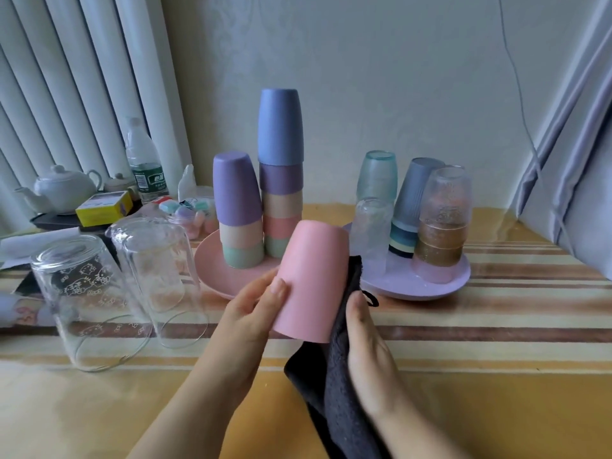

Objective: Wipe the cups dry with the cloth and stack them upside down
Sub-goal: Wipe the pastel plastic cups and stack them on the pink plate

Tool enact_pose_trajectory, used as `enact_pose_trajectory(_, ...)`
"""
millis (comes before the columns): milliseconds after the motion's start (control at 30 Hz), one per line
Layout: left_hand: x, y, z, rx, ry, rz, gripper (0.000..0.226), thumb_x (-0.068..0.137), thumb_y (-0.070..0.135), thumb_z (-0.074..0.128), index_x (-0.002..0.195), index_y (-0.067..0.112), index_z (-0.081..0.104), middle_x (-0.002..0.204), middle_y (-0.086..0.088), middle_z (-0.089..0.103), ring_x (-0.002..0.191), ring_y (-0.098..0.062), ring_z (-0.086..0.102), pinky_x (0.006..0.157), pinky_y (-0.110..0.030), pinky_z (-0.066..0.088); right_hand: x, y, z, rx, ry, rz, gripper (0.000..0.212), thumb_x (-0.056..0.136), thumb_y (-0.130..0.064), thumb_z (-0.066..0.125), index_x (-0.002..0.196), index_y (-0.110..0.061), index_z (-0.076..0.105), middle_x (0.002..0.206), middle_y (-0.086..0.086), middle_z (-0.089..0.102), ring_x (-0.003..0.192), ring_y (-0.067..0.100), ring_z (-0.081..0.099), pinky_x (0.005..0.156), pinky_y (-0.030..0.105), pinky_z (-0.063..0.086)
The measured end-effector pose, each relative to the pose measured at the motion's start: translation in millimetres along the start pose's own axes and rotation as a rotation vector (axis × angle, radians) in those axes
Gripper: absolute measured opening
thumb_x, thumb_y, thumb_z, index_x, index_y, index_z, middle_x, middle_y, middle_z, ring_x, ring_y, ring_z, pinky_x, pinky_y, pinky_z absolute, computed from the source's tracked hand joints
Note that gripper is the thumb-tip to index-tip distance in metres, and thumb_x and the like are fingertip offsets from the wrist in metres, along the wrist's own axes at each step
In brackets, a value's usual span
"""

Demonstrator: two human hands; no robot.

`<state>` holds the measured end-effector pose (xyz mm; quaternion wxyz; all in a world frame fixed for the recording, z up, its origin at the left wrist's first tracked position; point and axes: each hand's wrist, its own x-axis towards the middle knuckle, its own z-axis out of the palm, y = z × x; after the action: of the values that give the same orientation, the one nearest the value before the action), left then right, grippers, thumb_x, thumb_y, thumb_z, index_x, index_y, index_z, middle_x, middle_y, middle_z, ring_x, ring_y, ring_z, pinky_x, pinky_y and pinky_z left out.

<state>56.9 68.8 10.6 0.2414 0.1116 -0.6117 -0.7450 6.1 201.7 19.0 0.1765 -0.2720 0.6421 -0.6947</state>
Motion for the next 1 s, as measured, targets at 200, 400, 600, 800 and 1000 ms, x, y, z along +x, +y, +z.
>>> enact_pose_trajectory(200, -9.1, -0.7, 17.6, 0.246, 0.140, 0.228, 0.039, 0.086, 0.052, 0.060, 0.106, 0.019, 0.063, 0.091, 0.017, 0.072, 0.079, 0.005, 0.063, 0.064, -0.007, 0.046, 6.5, -1.4, 0.6, -0.037, 0.075, -0.137, 0.044, 0.083, -0.039, 0.027, 0.126, -0.043, 0.021, 0.132, -0.036, 0.022, 0.109, -0.040, 0.020, 0.087, -0.012, 0.017)
enact_pose_trajectory(400, -10.0, -6.2, 12.5, 0.445, 0.020, 0.143, 0.064, 0.058, 0.068, 0.063, 0.115, 0.042, 0.053, 0.106, 0.030, 0.065, 0.099, 0.008, 0.061, 0.077, -0.012, 0.048, 7.1, 7.9, 8.8, -0.060, 0.116, -0.150, 0.038, 0.090, -0.043, 0.031, 0.125, -0.048, 0.018, 0.134, -0.037, 0.017, 0.113, -0.038, 0.017, 0.090, -0.010, 0.017)
enact_pose_trajectory(600, -18.2, 3.3, 12.4, 0.501, -0.259, 0.012, 0.057, 0.064, 0.061, 0.064, 0.118, 0.041, 0.058, 0.114, 0.028, 0.066, 0.108, 0.007, 0.060, 0.087, -0.018, 0.048, 17.0, -5.0, -23.6, -0.037, 0.253, -0.060, 0.043, 0.098, -0.030, 0.022, 0.140, -0.026, 0.027, 0.124, -0.034, 0.023, 0.115, -0.023, 0.023, 0.077, -0.016, 0.016)
enact_pose_trajectory(800, -19.7, 1.5, 15.0, 0.053, -0.217, -0.210, 0.036, 0.065, 0.043, 0.076, 0.099, 0.031, 0.076, 0.107, 0.011, 0.074, 0.103, -0.004, 0.068, 0.089, -0.028, 0.048, 11.9, -3.3, -30.0, 0.024, 0.196, 0.021, 0.049, 0.096, -0.034, 0.029, 0.139, -0.012, 0.038, 0.130, -0.011, 0.045, 0.121, -0.001, 0.038, 0.085, -0.003, 0.029)
enact_pose_trajectory(1000, -6.2, -2.9, 8.8, -0.189, -0.215, -0.146, 0.071, 0.052, 0.056, 0.083, 0.113, 0.022, 0.073, 0.122, -0.004, 0.069, 0.116, -0.016, 0.063, 0.100, -0.036, 0.041, 6.7, -0.8, -10.1, -0.006, -0.008, 0.099, 0.056, 0.093, -0.044, 0.019, 0.145, -0.023, 0.024, 0.144, -0.025, 0.017, 0.126, -0.018, 0.018, 0.089, -0.012, 0.016)
